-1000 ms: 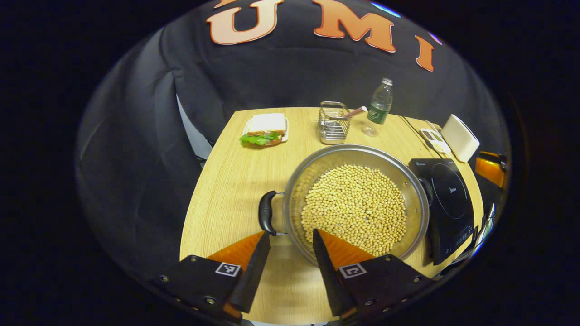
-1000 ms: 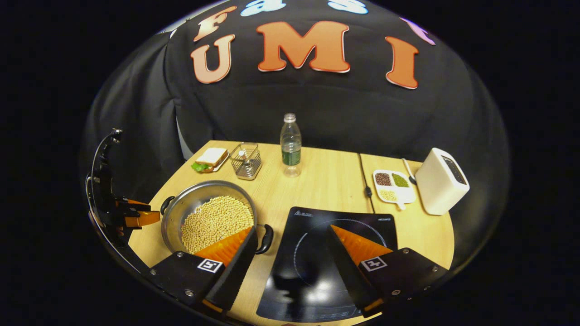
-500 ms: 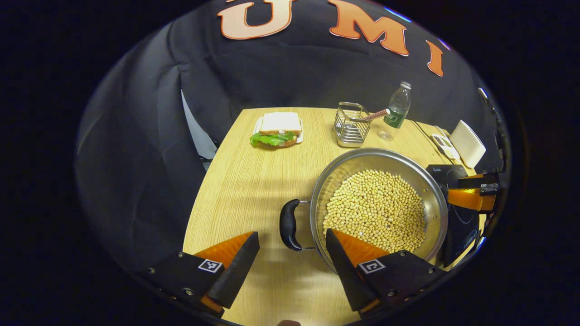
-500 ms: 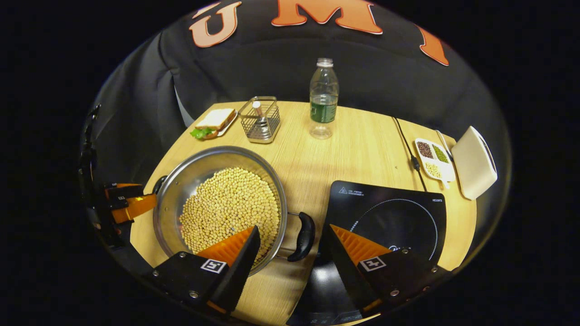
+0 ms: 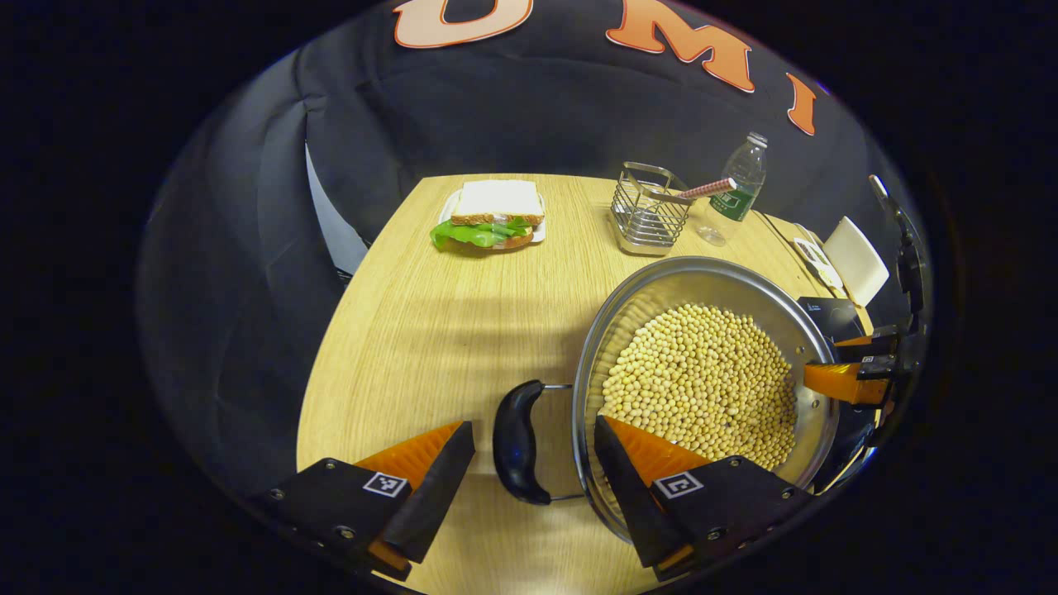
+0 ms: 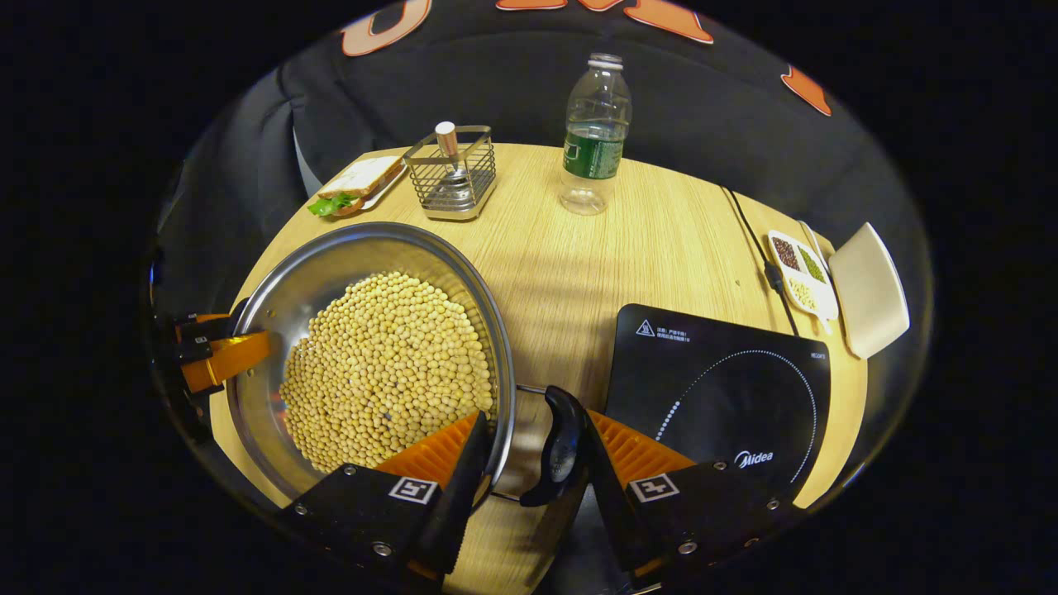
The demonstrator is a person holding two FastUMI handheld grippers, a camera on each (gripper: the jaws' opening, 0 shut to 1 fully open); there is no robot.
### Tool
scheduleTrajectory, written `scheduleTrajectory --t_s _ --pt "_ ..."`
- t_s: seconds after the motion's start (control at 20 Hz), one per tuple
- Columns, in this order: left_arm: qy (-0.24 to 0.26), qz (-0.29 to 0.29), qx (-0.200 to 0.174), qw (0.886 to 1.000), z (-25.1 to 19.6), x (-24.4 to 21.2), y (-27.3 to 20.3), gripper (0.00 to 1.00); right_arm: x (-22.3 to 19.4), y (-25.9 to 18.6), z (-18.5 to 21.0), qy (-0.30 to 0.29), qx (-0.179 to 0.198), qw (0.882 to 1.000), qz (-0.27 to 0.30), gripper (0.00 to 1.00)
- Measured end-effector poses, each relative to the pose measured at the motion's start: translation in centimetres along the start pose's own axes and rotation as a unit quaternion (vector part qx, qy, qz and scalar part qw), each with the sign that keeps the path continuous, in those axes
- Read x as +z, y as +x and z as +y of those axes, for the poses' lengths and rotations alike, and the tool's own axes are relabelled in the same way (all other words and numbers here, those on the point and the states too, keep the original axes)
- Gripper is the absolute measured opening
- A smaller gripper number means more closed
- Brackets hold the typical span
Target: First push the handle of the pot to place it horizontally, then grasp the pot with both hands and set it on the induction cooktop.
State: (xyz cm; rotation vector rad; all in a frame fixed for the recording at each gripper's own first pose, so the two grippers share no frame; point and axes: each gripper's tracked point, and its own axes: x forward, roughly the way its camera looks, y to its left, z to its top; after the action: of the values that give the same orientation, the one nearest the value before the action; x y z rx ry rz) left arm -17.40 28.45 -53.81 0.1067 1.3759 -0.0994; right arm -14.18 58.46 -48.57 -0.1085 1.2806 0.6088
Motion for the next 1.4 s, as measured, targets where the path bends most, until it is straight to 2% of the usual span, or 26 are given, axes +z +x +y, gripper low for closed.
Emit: scheduleTrajectory --t_s 0.05,0.1,0.2,0.25,0.45,0.55,0.65,0.7,0.75,0.85,0.95,1.15,1.25,1.4 --pt "-0.001 0.001 -0.002 1.000 -0.2 0.0 0.3 0.92 0.0 0.2 -0.1 0.002 0.000 1.000 0.002 0.69" --pt "-0.002 0.001 -0.003 1.000 -0.2 -0.1 0.8 0.94 0.1 0.4 -0.1 0.000 -0.004 1.000 -0.002 0.69" --pt "-0.004 -0.006 0.006 1.000 0.3 0.2 1.5 0.92 0.2 0.8 -0.1 -0.004 -0.011 1.000 -0.006 0.69" --pt "-0.006 -0.010 0.015 1.000 0.8 0.4 1.9 0.87 0.2 1.0 0.0 -0.003 -0.012 1.000 -0.007 0.69" --pt "-0.027 -0.014 0.009 0.999 0.3 -0.1 2.4 0.69 0.2 2.1 0.5 0.026 0.006 1.000 0.006 0.69" --pt "-0.030 -0.022 0.012 0.999 0.4 0.1 2.5 0.67 0.1 2.2 0.4 0.034 0.008 0.999 0.006 0.69" --pt "-0.036 -0.030 0.012 0.999 0.4 0.4 2.5 0.69 0.1 2.4 0.4 0.030 0.003 1.000 -0.009 0.70" --pt "-0.037 -0.032 0.015 0.999 0.2 0.3 2.6 0.67 0.1 2.4 0.3 0.027 -0.001 1.000 -0.015 0.71" --pt "-0.036 -0.032 0.016 0.999 0.4 0.2 2.6 0.70 0.1 2.3 0.5 0.029 -0.001 0.999 -0.018 0.72" --pt "-0.039 -0.030 0.021 0.999 0.4 0.2 2.5 0.70 0.1 2.2 0.6 0.037 0.006 0.999 -0.010 0.72" --pt "-0.045 -0.024 0.032 0.998 0.2 0.0 2.4 0.68 0.1 2.1 0.5 0.059 0.016 0.998 0.007 0.66" --pt "-0.050 -0.019 0.046 0.997 -0.5 0.2 2.4 0.67 -0.2 2.4 0.8 0.047 0.013 0.999 0.008 0.57" --pt "-0.044 -0.027 0.050 0.997 -0.6 0.8 2.8 0.67 0.0 2.2 0.5 0.059 0.017 0.998 0.006 0.61" --pt "-0.025 -0.049 0.056 0.997 -0.4 1.5 1.8 0.67 -0.2 2.6 0.1 0.069 0.017 0.997 -0.012 0.61"
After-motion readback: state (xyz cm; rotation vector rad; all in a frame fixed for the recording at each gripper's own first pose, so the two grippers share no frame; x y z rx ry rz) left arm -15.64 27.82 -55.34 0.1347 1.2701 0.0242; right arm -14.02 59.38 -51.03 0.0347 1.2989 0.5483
